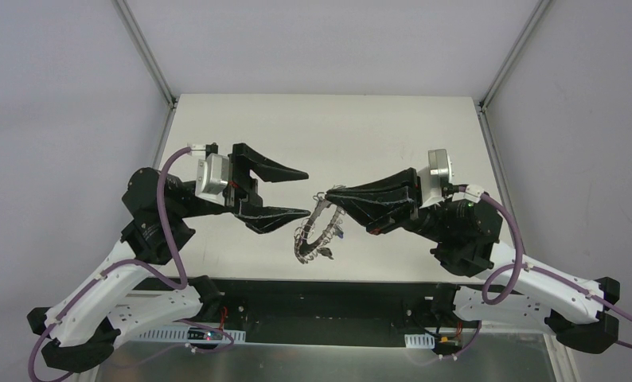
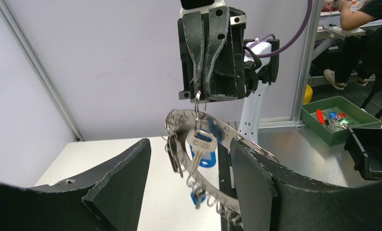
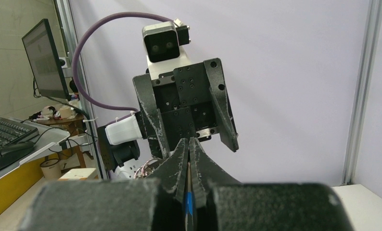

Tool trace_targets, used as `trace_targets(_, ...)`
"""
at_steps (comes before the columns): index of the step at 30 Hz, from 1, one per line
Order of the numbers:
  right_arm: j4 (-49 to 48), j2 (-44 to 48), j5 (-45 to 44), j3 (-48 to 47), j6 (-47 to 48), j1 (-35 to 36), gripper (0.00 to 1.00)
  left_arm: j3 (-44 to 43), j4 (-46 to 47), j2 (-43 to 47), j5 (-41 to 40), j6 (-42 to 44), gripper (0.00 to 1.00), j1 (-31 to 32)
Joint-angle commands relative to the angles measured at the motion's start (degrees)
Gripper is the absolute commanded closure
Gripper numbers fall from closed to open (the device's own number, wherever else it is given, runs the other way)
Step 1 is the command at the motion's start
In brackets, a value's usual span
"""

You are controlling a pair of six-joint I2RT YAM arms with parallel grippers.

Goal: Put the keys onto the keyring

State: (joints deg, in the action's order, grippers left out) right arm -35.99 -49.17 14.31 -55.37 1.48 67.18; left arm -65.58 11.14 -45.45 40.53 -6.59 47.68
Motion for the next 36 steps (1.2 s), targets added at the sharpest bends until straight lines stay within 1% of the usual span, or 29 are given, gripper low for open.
trace_targets(1,-3.0,0.8,1.4,-3.3,-0.8,0.2,1.00,-2.7,3.4,-1.3,2.2,0.1,0.39,0.4)
trace_targets(9,-3.0,0.4,1.6,-3.4,-0.6,0.2,1.00,-2.8,4.4,-2.4,4.1,-1.3,0.40,0.5)
trace_targets(21,-3.1,0.1,1.3,-3.4,-0.3,0.3,1.00,-3.2,6.4,-3.2,7.0,-4.4,0.54,0.5)
trace_targets(30,-2.9,-0.1,1.0,-3.3,0.1,0.3,1.00,-3.2,7.0,-3.5,7.3,-4.8,0.57,0.5)
trace_targets(36,-3.0,-0.2,1.3,-3.5,0.1,0.3,1.00,-3.2,7.0,-4.0,7.4,-5.0,0.65,0.5)
